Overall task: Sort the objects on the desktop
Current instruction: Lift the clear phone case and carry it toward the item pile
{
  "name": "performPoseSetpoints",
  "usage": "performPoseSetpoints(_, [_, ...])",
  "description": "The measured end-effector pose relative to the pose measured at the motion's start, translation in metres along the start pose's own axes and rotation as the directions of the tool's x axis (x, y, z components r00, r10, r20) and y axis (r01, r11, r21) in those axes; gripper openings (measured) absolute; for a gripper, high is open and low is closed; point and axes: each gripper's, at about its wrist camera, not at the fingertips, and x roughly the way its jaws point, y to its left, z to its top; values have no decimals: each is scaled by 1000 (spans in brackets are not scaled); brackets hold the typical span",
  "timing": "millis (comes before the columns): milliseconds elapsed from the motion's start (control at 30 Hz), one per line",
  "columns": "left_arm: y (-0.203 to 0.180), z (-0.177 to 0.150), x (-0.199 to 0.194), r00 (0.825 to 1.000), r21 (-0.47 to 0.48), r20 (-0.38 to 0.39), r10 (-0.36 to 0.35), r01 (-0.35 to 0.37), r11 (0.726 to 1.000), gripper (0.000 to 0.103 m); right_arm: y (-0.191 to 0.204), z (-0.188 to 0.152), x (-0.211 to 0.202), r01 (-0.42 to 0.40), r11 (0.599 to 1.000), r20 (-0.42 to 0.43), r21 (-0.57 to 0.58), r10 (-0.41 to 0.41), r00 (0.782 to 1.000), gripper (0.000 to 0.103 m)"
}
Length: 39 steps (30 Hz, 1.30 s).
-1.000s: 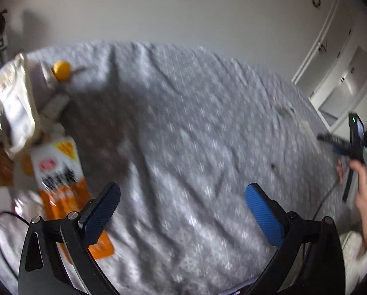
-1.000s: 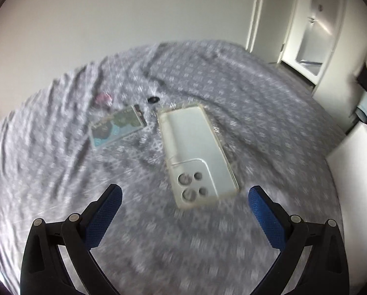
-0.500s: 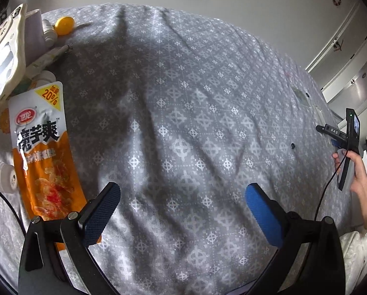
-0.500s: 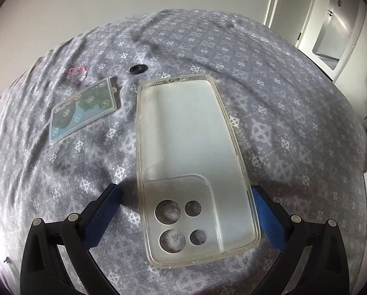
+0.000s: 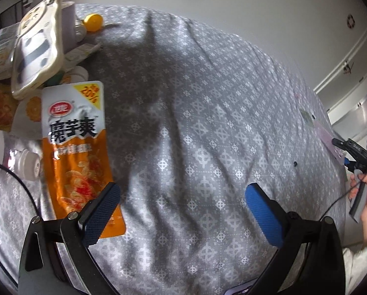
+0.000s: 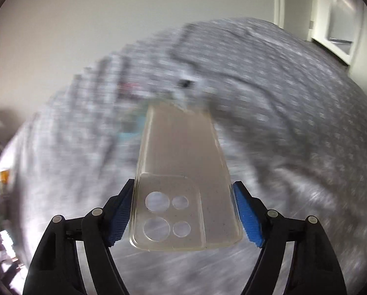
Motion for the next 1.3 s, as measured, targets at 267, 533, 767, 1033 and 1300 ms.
performPoseSetpoints(267, [36, 3, -20, 999, -157, 30, -18, 22, 987, 102, 160, 2, -61, -238, 956, -53, -174, 232, 971, 17])
performPoseSetpoints(533, [75, 6, -22, 999, -278, 31, -32, 40, 960, 102, 318, -33, -71, -238, 880, -59, -411, 235, 970, 17])
performPoseSetpoints(767, [74, 7, -26, 996, -279, 50, -69, 80, 957, 102, 270, -54, -41, -121, 951, -26, -284, 119, 993, 103])
performPoseSetpoints(1033, [27, 8, -21, 999, -71, 34, -15, 17, 997, 102, 135, -50, 8, 48, 994, -111, 99, -37, 993, 103])
performPoseSetpoints(1300, [8, 8, -15, 994, 27, 65, 89, -91, 996, 102, 103, -27, 56, 21, 951, -102, 310, 12, 995, 103])
